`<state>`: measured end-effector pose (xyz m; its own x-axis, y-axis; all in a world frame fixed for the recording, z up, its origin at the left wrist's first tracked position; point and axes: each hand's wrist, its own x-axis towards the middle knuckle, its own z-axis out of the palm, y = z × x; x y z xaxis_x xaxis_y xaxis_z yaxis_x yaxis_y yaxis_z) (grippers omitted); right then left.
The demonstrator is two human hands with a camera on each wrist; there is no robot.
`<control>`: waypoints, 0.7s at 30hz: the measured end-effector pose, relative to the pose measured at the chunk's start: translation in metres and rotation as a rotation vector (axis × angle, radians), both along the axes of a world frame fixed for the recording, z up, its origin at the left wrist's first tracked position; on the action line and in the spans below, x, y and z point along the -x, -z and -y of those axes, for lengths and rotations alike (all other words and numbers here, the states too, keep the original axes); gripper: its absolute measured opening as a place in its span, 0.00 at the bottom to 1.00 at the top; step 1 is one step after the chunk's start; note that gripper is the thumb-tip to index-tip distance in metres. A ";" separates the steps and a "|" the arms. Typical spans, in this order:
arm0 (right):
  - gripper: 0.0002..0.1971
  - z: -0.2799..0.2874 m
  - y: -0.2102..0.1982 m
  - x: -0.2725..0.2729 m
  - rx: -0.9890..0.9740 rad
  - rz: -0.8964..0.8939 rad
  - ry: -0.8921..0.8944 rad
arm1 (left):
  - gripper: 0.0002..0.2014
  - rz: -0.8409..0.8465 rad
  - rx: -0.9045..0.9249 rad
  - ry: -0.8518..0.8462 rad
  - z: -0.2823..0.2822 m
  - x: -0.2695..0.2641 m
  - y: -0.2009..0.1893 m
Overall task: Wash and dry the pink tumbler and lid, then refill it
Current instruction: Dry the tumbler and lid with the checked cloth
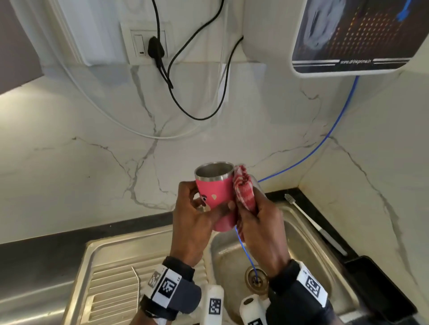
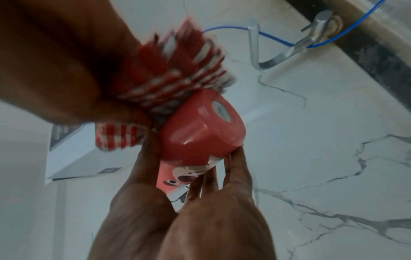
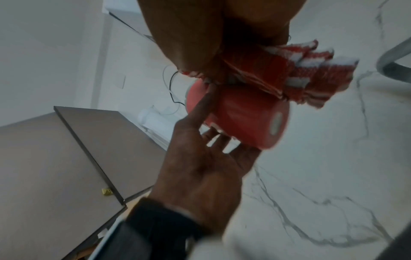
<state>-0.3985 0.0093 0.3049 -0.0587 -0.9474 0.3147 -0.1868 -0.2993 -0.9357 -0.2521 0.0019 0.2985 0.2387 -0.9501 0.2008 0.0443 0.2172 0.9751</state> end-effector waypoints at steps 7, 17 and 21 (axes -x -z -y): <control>0.20 -0.016 -0.005 -0.008 0.114 -0.079 -0.041 | 0.35 -0.111 0.059 -0.049 0.009 -0.004 -0.020; 0.33 0.004 -0.033 -0.001 0.203 -0.065 -0.009 | 0.30 -0.040 0.046 0.044 -0.003 0.005 -0.024; 0.28 -0.009 -0.017 -0.004 0.249 -0.087 -0.021 | 0.30 -0.110 0.101 0.005 0.006 -0.004 -0.039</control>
<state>-0.3941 0.0183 0.3221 -0.0025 -0.8410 0.5410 -0.2546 -0.5226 -0.8137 -0.2483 -0.0046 0.3376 0.2603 -0.9275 0.2681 0.1511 0.3134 0.9375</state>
